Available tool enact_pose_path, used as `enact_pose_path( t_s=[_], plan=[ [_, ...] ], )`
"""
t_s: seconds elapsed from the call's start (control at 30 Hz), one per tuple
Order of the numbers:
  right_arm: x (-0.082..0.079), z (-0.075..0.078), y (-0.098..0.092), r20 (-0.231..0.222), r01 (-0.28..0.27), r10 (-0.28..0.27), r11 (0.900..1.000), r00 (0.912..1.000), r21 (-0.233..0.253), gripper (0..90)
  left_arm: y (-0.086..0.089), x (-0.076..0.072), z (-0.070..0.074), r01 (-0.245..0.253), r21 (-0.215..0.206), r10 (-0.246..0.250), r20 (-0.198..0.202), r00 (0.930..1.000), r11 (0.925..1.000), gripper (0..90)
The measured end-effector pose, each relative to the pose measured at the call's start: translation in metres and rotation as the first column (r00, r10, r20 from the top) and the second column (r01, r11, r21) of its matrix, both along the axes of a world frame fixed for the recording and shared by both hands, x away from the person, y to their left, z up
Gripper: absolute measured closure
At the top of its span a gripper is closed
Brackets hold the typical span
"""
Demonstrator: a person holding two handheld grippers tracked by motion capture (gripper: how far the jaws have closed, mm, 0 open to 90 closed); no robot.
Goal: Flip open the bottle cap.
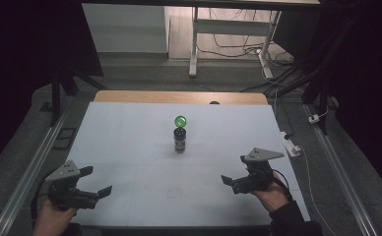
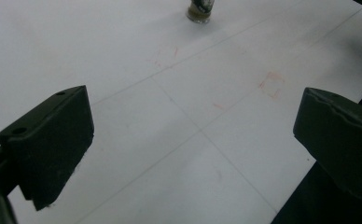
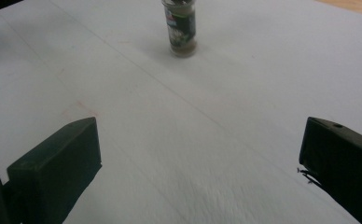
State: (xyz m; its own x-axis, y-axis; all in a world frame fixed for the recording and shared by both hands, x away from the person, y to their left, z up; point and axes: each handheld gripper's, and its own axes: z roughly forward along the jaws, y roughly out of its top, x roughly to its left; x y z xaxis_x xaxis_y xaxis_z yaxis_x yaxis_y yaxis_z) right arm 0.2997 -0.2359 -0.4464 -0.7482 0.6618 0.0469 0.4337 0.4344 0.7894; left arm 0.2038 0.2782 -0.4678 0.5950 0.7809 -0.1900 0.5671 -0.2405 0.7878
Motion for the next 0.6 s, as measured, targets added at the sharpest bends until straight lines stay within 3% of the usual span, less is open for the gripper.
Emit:
enact_pose_path(
  t_s=[0.3, 0.5, 0.6],
  plan=[
    [-0.028, -0.007, -0.036, -0.024, 0.089, -0.089, 0.996, 0.9957, -0.012, 0.0, 0.012, -0.020, -0.009, -0.064, 0.022, 0.065, -0.028, 0.9975, 0.9977, 0.0],
    [-0.042, -0.013, -0.051, -0.037, 0.139, -0.140, 0.989, 0.9894, -0.045, 0.0, 0.014, -0.028, -0.011, -0.106, 0.066, 0.109, -0.032, 0.9936, 0.9921, 0.0],
    [-0.047, -0.011, -0.056, -0.032, 0.166, -0.167, 0.985, 0.9854, -0.039, 0.0, 0.015, -0.030, -0.011, -0.118, 0.092, 0.122, -0.037, 0.9918, 0.9887, 0.0]
  ],
)
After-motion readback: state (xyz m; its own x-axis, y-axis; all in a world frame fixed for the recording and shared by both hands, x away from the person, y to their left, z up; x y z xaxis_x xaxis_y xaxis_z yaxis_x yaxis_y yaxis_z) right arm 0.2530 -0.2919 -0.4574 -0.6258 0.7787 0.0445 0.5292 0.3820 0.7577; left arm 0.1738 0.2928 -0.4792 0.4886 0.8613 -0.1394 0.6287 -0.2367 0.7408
